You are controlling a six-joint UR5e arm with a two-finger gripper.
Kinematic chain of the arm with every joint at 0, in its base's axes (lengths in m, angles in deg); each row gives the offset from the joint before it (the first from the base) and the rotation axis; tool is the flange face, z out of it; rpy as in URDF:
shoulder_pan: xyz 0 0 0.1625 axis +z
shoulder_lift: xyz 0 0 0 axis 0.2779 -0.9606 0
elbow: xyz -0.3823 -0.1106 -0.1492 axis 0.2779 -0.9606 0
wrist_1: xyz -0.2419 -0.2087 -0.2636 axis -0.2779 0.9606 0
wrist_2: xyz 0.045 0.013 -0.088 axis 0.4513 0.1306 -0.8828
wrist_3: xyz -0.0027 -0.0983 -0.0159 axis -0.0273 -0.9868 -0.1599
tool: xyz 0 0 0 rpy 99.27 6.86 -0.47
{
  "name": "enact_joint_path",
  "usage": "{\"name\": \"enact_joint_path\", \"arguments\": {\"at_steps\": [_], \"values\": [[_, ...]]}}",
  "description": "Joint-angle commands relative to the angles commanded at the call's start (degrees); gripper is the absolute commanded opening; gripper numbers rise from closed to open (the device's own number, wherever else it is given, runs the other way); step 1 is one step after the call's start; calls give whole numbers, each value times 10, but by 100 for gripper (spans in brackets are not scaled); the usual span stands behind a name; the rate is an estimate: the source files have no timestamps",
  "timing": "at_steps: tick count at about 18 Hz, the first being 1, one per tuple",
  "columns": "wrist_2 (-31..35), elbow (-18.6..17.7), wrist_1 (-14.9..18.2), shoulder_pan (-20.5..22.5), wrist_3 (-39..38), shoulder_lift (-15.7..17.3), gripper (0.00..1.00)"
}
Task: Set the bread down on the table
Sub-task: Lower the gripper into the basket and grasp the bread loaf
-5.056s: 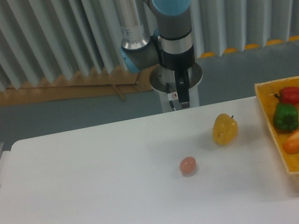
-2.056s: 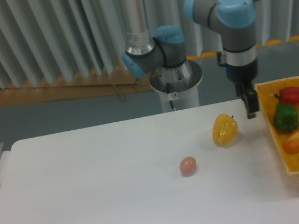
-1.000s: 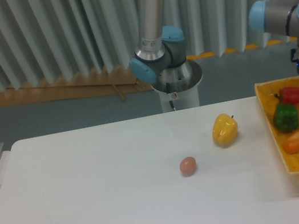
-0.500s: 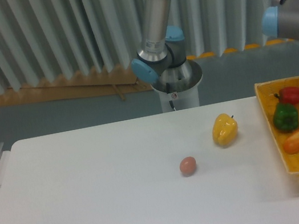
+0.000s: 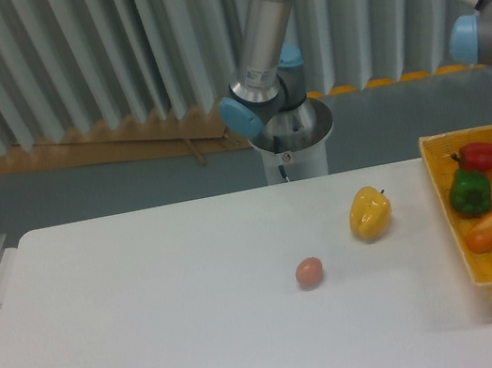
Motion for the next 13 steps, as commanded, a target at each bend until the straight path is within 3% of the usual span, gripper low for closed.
{"name": "enact_joint_path", "arguments": {"at_steps": [3, 13], "values": [[-1, -3, -2, -5, -42, -9, 100], [2, -17, -2, -18, -40, -33, 100]]}}
